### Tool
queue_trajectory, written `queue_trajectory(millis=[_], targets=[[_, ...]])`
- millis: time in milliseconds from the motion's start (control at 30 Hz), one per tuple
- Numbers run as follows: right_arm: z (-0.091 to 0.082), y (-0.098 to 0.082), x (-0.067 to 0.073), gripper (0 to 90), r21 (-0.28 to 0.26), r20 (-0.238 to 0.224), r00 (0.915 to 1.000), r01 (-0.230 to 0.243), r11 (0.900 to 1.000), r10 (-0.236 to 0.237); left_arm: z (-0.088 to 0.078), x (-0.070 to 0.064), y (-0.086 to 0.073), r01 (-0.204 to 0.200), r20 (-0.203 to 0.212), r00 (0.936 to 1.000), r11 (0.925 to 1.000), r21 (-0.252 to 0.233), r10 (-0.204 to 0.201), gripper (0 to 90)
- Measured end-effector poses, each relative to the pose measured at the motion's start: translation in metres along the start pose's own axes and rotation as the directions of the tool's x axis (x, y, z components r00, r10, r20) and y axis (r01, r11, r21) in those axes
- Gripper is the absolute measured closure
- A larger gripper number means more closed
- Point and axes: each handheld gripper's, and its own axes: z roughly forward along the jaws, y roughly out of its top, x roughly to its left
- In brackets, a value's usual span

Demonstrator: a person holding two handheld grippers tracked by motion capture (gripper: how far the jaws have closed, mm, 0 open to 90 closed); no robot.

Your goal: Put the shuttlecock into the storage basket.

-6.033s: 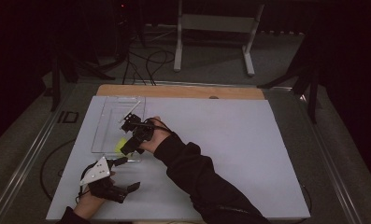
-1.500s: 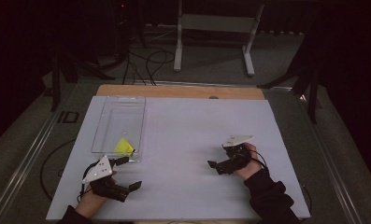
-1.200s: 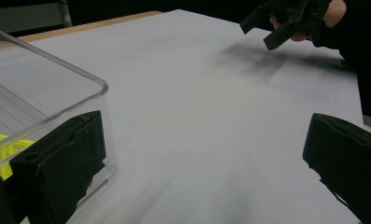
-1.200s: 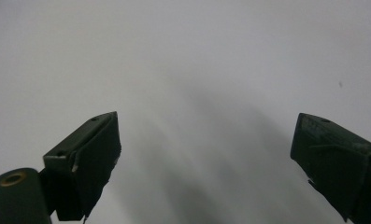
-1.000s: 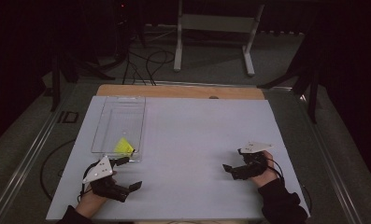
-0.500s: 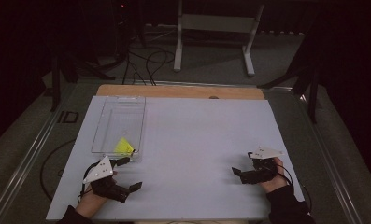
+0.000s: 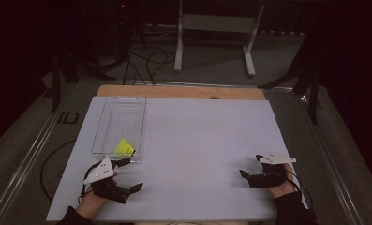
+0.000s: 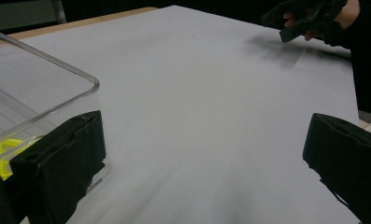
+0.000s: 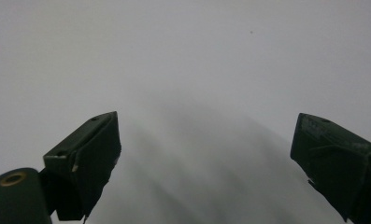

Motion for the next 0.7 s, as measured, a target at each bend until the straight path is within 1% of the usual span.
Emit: queue_trajectory(millis=[133, 267, 367, 533, 700], targets=[[0.0011, -0.0021, -0.0012, 8.6, -0.001, -0.002, 1.0000, 0.007, 1.000, -0.007, 0.0009, 0.0000, -0.0002, 0.005, 0.004, 1.0000, 1.0000, 0.004, -0.005, 0.1], [0.0021, -0.0031, -0.0014, 8.6, -0.011, -0.024, 0.9996, 0.015, 1.000, -0.015, 0.0014, 0.0003, -0.0003, 0.007, 0.008, 0.9999, 1.0000, 0.006, -0.007, 0.0], [0.0030, -0.0029, -0.0008, 8.6, -0.012, -0.030, 0.9993, 0.023, 1.000, -0.023, 0.0016, 0.0005, -0.0004, 0.008, 0.010, 0.9999, 0.9999, 0.007, -0.008, 0.0], [0.0054, -0.0033, 0.0011, 8.6, 0.003, -0.050, 0.9983, 0.030, 1.000, -0.030, 0.0015, 0.0006, -0.0003, 0.007, 0.011, 0.9999, 1.0000, 0.005, -0.007, 0.1], [0.0067, -0.0032, 0.0021, 8.6, 0.010, -0.054, 0.9979, 0.035, 0.999, -0.035, 0.0016, 0.0007, -0.0003, 0.007, 0.011, 0.9999, 1.0000, 0.005, -0.007, 0.1]])
